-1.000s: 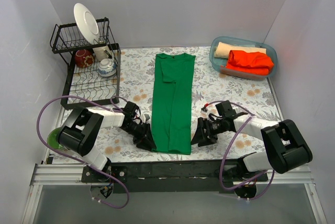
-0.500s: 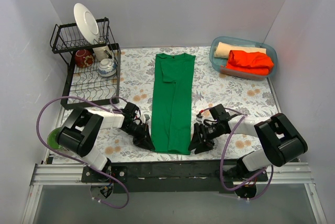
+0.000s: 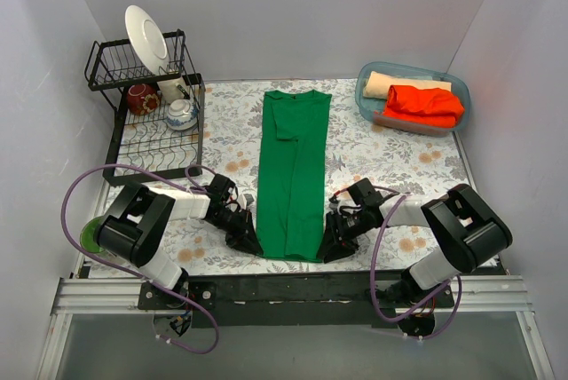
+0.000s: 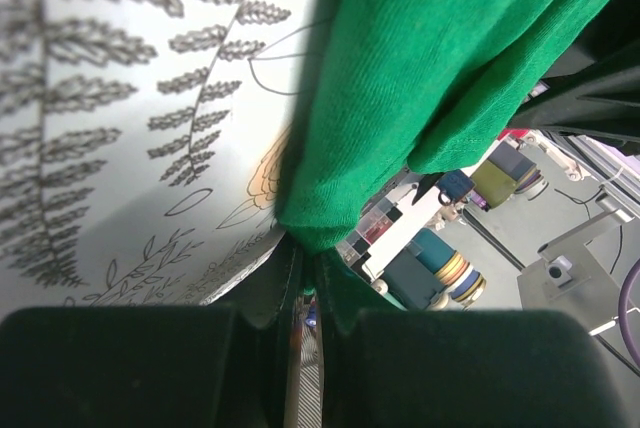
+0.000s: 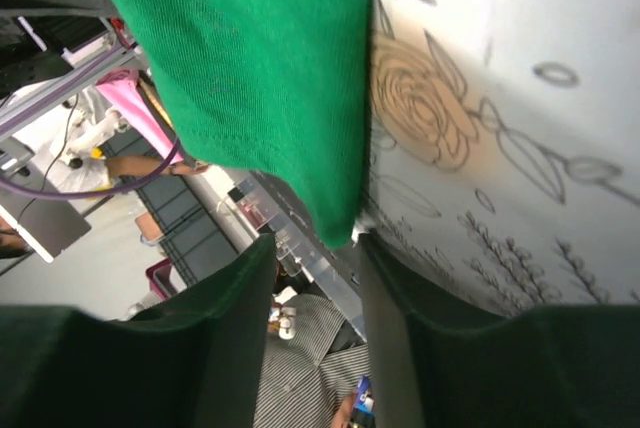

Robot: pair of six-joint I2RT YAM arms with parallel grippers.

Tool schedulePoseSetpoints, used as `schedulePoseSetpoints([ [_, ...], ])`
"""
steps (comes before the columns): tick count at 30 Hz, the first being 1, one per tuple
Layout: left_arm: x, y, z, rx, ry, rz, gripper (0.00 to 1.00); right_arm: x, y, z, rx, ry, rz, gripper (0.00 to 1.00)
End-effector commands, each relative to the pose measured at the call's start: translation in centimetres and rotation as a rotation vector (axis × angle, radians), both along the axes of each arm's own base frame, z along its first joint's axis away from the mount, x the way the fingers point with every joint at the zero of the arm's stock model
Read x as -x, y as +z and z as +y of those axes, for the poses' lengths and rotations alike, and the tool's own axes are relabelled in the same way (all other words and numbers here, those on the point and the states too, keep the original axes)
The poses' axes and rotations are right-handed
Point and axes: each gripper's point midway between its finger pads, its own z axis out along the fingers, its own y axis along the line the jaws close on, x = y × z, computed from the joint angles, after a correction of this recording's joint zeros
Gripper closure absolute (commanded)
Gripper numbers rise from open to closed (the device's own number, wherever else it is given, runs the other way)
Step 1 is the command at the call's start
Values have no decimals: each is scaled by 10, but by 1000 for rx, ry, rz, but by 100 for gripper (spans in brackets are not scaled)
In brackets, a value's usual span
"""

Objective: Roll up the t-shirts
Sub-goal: Roll the T-shirt to the center of the board.

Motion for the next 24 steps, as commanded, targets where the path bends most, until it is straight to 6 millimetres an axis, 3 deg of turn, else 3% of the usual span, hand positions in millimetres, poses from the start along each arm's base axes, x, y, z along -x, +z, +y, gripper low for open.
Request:
schedulePoseSetpoints([
  [1, 6, -4, 4, -26, 24, 41, 100, -16, -65, -36, 357, -94, -108, 54],
  [7, 5, -4, 4, -22, 28, 36, 100, -9, -71, -44, 403, -89, -89, 57],
  [10, 5, -3, 3, -18, 27, 34, 100, -10, -70, -43, 393, -81, -103, 83],
  [11, 5, -3, 3, -18, 25, 29, 100, -15, -67, -40, 388, -84, -115, 97],
  [16, -5, 10, -2, 25, 7, -42, 100, -17, -54, -42, 371, -78, -133, 99],
  [24, -4, 42, -11, 158, -20, -102, 100, -31, -21, -33, 282, -92, -203, 99],
])
